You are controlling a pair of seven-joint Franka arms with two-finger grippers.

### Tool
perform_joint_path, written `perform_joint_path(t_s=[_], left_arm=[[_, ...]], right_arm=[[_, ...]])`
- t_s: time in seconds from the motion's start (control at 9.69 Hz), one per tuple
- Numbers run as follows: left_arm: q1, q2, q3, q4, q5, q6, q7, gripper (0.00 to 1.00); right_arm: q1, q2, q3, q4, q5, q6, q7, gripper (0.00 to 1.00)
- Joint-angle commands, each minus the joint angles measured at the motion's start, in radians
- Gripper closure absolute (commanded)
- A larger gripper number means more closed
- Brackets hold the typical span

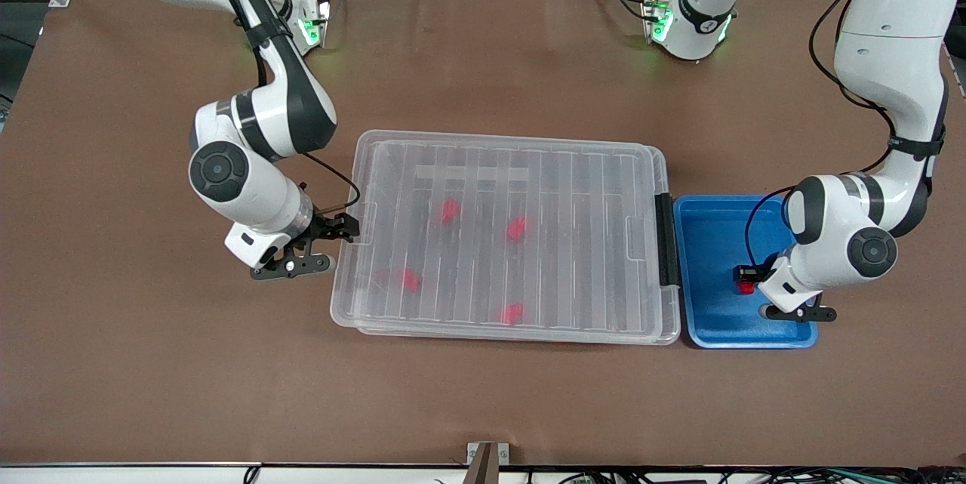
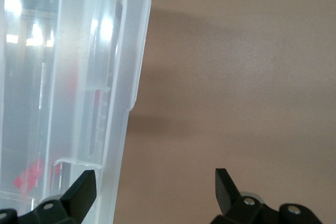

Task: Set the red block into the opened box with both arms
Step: 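Lift the red block with the left gripper while the right gripper reaches the lid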

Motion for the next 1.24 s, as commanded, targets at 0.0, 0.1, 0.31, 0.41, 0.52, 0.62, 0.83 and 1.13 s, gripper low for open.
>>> perform_joint_path(t_s=[0.0,0.1,0.31,0.41,0.52,0.62,0.83,1.13], left_arm=[[0.000,0.025,0.000,0.001,-0.028,0.018,-0.006,0.89],[0.003,0.016,-0.002,0.001,-0.028,0.009,-0.003,0.97],[0.003,-0.082,-0.002,0.001,-0.029,-0.056,-0.002,0.99],[-0.002,-0.142,-0.003,0.011,-0.029,-0.122,-0.005,0.99],[-0.009,-0.177,-0.003,0.033,-0.029,-0.179,-0.005,0.99],[-0.010,-0.199,-0.019,0.067,-0.026,-0.242,-0.017,0.99],[-0.010,-0.219,-0.069,0.138,-0.020,-0.381,-0.078,0.99],[-0.080,-0.276,-0.164,0.133,-0.008,-0.494,-0.323,0.99]], right_arm=[[0.001,0.006,-0.014,-0.008,0.011,0.019,0.002,0.00],[-0.007,0.006,-0.015,-0.008,0.005,0.019,0.001,0.00],[-0.041,0.005,-0.017,-0.010,0.001,0.010,-0.010,0.00],[-0.059,0.005,-0.018,-0.010,-0.001,0.002,-0.011,0.00],[-0.077,0.003,-0.018,-0.008,-0.004,-0.012,-0.013,0.00],[-0.102,0.000,-0.018,-0.008,-0.021,-0.030,-0.034,0.00],[-0.156,-0.009,-0.018,-0.008,-0.022,-0.076,-0.068,0.00],[-0.211,-0.017,-0.018,-0.007,-0.045,-0.099,-0.100,0.00]])
